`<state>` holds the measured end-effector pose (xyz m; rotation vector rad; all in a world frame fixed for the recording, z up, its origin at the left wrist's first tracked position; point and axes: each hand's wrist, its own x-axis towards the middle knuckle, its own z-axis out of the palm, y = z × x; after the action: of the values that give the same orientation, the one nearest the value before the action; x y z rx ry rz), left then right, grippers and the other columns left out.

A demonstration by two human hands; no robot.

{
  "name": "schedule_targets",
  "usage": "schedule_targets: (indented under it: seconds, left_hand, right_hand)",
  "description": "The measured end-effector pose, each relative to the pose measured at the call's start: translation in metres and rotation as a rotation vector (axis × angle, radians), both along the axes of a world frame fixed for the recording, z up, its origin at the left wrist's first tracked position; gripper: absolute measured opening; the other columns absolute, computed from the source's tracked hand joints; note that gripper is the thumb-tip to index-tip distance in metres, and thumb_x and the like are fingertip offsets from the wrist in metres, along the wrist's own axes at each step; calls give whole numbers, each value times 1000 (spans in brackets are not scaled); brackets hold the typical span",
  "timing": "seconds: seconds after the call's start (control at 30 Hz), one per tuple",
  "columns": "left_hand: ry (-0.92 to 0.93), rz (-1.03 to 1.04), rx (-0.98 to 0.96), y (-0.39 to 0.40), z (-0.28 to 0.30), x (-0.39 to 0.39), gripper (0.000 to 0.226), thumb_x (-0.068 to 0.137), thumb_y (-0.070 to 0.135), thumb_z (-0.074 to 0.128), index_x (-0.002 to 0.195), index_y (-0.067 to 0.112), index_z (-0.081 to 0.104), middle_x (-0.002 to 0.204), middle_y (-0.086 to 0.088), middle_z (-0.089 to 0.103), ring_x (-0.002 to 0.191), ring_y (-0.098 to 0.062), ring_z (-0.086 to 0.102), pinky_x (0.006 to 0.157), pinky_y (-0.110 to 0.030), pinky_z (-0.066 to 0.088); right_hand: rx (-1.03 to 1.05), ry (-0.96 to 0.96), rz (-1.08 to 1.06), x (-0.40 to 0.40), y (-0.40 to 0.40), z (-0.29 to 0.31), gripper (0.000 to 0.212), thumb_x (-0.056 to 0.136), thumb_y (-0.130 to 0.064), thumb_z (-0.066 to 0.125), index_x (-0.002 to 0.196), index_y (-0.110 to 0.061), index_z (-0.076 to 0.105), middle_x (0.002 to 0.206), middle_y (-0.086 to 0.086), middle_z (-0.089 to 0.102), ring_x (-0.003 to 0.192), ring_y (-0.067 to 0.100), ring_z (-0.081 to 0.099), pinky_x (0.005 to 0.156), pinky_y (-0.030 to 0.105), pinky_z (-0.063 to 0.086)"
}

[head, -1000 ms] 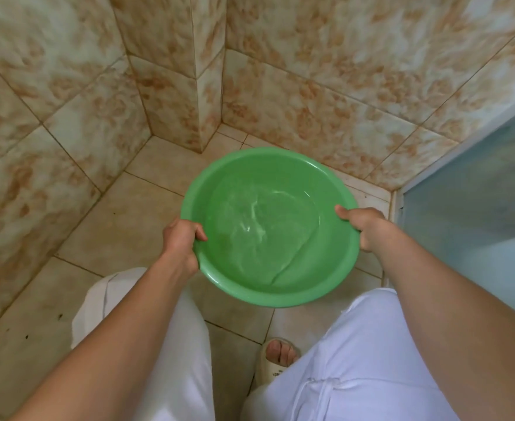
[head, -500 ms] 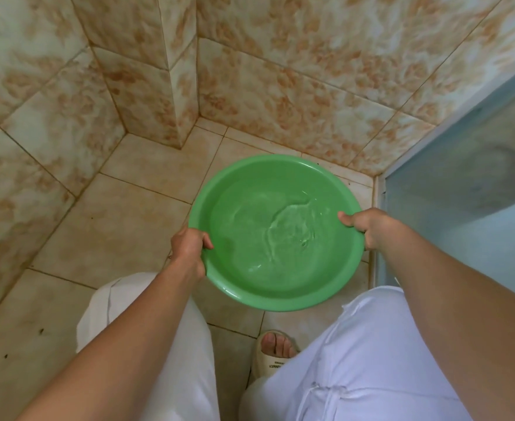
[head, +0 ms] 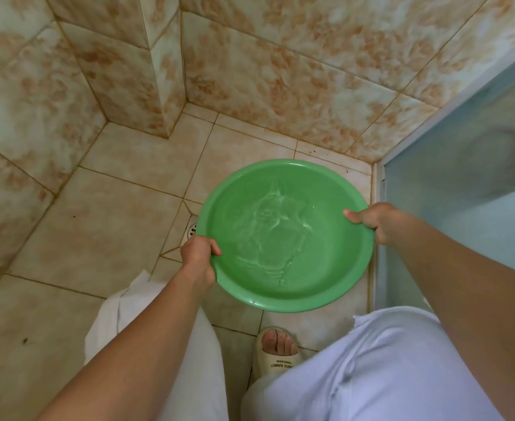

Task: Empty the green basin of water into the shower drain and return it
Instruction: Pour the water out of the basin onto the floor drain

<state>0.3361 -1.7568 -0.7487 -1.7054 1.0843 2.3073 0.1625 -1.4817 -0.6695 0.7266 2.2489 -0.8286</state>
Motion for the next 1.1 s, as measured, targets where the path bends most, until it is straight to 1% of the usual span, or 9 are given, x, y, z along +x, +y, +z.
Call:
schedule_targets:
  seconds: [0.33, 0.47, 0.6, 0.67, 0.77, 0.83, 0.93, 0.97, 1.1]
  left_hand:
    - [-55, -45, 15, 15, -8, -4, 36, 40, -10, 39, 69, 6, 54, 90, -13, 65, 77, -33, 61, 59, -35, 53]
    - [-82, -136, 34, 18, -11, -2, 29, 43, -8, 39, 67, 5, 50, 102, -19, 65, 89, -38, 61, 73, -44, 56]
    - [-124, -201, 40, 16, -14, -1, 38, 45, -8, 41, 80, 4, 54, 111, -21, 65, 102, -41, 61, 80, -48, 56]
    - [-148, -212, 45, 14, -17, -1, 44, 46, -8, 41, 86, 4, 56, 115, -21, 65, 106, -42, 59, 89, -54, 53]
    - [-222, -226, 54, 12, -20, 0, 41, 49, -10, 40, 84, 6, 55, 113, -18, 64, 108, -41, 58, 95, -55, 50]
    - [-272, -222, 66, 11, -21, 1, 35, 51, -10, 40, 78, 7, 53, 106, -17, 64, 104, -40, 58, 90, -50, 52]
    - [-334, -190, 62, 10, -24, 0, 23, 49, -7, 42, 67, 6, 49, 98, -15, 59, 89, -34, 53, 67, -38, 45]
    - [-356, -181, 54, 10, -26, 0, 21, 48, -6, 43, 64, 7, 48, 100, -15, 58, 89, -34, 51, 68, -37, 43]
    - [-439, -181, 37, 5, -44, 4, 20, 41, 0, 51, 58, 9, 49, 115, -18, 53, 102, -38, 50, 91, -44, 48]
  right_hand:
    - [41, 31, -81, -1, 8, -5, 79, 76, -23, 82, 139, 5, 44, 142, 25, 53, 126, 42, 54, 105, 57, 45]
    - [58, 37, -120, -1, 6, -7, 74, 79, -15, 79, 139, 6, 43, 142, 26, 52, 126, 42, 54, 105, 56, 44]
    - [41, 55, -141, -2, 0, -10, 75, 79, -8, 78, 142, 5, 39, 145, 26, 49, 129, 42, 51, 108, 54, 42]
    - [39, 70, -123, -5, -5, -12, 76, 80, -8, 78, 143, 5, 39, 146, 25, 48, 130, 42, 50, 108, 54, 42]
    - [51, 86, -86, -6, -12, -15, 76, 80, -9, 79, 143, 5, 38, 145, 25, 48, 130, 42, 49, 109, 51, 42]
    - [59, 85, -81, -6, -16, -18, 74, 79, -7, 79, 140, 7, 41, 142, 26, 51, 127, 43, 52, 106, 50, 45]
    - [67, 91, -70, -9, -24, -20, 70, 79, -6, 79, 138, 8, 44, 139, 26, 54, 124, 43, 54, 104, 49, 46]
    - [68, 92, -57, -10, -25, -20, 70, 79, -7, 79, 138, 7, 44, 139, 25, 54, 124, 42, 54, 103, 48, 45]
    - [101, 79, -1, -12, -32, -20, 71, 78, -10, 81, 137, 7, 45, 137, 25, 55, 123, 43, 54, 104, 48, 45]
